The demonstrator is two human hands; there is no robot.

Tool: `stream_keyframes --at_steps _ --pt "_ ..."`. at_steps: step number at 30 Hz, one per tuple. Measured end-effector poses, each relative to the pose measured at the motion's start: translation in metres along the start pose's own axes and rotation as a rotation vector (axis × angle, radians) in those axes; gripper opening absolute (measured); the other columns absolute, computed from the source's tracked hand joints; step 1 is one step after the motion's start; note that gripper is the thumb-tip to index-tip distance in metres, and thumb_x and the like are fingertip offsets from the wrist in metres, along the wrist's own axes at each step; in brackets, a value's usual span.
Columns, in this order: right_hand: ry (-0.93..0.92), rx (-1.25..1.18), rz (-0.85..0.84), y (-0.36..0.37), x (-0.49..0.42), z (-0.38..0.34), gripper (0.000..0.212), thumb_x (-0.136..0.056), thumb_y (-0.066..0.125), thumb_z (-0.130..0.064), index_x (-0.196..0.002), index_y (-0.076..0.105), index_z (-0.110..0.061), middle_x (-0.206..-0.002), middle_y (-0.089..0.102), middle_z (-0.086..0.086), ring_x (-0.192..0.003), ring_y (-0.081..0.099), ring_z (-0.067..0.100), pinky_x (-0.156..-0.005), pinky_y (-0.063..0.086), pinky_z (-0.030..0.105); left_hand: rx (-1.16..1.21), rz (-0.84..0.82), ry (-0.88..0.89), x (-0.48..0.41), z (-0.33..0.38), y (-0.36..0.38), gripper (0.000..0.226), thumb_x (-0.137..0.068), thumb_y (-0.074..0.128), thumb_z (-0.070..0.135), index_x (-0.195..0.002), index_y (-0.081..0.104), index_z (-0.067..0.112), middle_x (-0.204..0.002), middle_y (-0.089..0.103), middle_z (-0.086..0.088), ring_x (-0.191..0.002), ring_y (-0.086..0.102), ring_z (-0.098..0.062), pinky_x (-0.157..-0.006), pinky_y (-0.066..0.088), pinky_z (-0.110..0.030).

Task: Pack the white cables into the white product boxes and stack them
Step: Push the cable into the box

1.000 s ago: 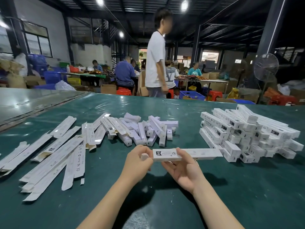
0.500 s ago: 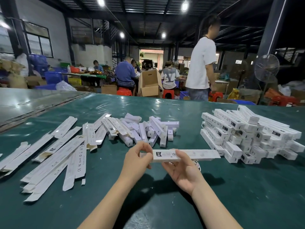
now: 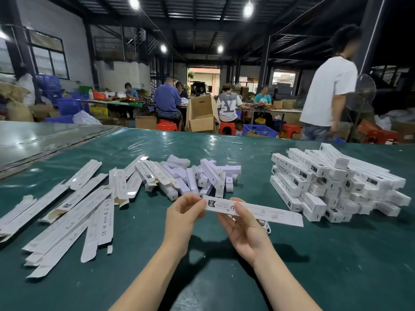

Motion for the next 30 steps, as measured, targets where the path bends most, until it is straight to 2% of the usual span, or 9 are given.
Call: stream_keyframes --at_steps 5,8,14,19,22,26,30 --pt "0.002 -0.045 -0.006 0.002 0.000 0.003 0.009 -0.068 0.058 -0.005 -0.073 0.066 -0.005 -0.078 0.070 0.019 -0.072 0.070 0.028 -0.064 0.059 0.034 0.072 0.038 -0.059 -0.002 -0.004 -0.004 0.022 -0.080 0.061 -0.008 -0.066 0.061 0.008 -0.062 0.065 0.002 -0.058 0.058 -0.009 -0.059 0.052 -0.017" --pt "0.002 -0.044 -0.011 0.001 0.000 0.003 0.014 -0.068 0.058 -0.007 -0.064 0.071 -0.009 -0.077 0.071 0.015 -0.072 0.071 0.026 -0.062 0.059 0.031 0.187 0.032 -0.149 -0.001 -0.011 0.000 0.025 -0.081 0.057 -0.010 -0.065 0.060 0.009 -0.060 0.065 -0.001 -0.056 0.059 -0.009 -0.058 0.053 -0.016" --pt "-0.005 -0.102 -0.010 0.003 0.001 0.002 0.017 -0.069 0.057 -0.006 -0.061 0.071 -0.009 -0.074 0.071 0.013 -0.070 0.071 0.026 -0.061 0.059 0.032 0.259 0.044 -0.243 0.001 -0.017 0.004 0.024 -0.082 0.056 -0.008 -0.068 0.059 0.011 -0.059 0.066 -0.001 -0.057 0.060 -0.009 -0.055 0.053 -0.017" --pt "-0.010 -0.102 -0.016 0.005 0.003 0.001 0.007 -0.060 0.065 -0.006 -0.062 0.071 -0.009 -0.074 0.071 0.013 -0.070 0.071 0.026 -0.060 0.059 0.032 0.301 0.070 -0.266 0.002 -0.019 0.003 0.017 -0.081 0.058 -0.006 -0.072 0.060 0.008 -0.060 0.066 -0.003 -0.065 0.057 -0.016 -0.055 0.053 -0.016" --pt "-0.020 -0.111 -0.001 0.002 0.002 0.001 0.010 -0.067 0.058 -0.004 -0.068 0.068 -0.007 -0.075 0.071 0.015 -0.070 0.071 0.027 -0.061 0.059 0.033 0.223 0.098 -0.209 0.002 -0.016 0.001 0.017 -0.081 0.061 -0.003 -0.070 0.064 0.010 -0.063 0.068 0.001 -0.066 0.060 -0.011 -0.056 0.053 -0.015" --pt "-0.029 -0.123 0.004 0.002 0.000 -0.001 0.015 -0.068 0.057 -0.005 -0.063 0.071 -0.008 -0.076 0.071 0.016 -0.070 0.071 0.026 -0.060 0.059 0.031 0.189 0.115 -0.146 0.004 -0.012 0.003 0.015 -0.082 0.062 0.001 -0.071 0.067 0.010 -0.065 0.070 0.003 -0.065 0.064 -0.005 -0.057 0.052 -0.014" --pt "-0.038 -0.083 0.005 0.002 0.000 -0.002 0.011 -0.068 0.058 -0.004 -0.076 0.065 -0.006 -0.077 0.071 0.016 -0.071 0.071 0.027 -0.061 0.059 0.032 0.242 0.106 -0.195 0.002 -0.017 0.003 0.019 -0.084 0.060 0.002 -0.068 0.064 0.010 -0.062 0.067 0.002 -0.061 0.060 -0.006 -0.059 0.052 -0.018"
Point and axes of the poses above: each hand's wrist, its own x-axis away from the middle knuckle, its own y-axis out of the palm, z = x × y, the point moved 10 cm from there along -x, towards the middle knuckle
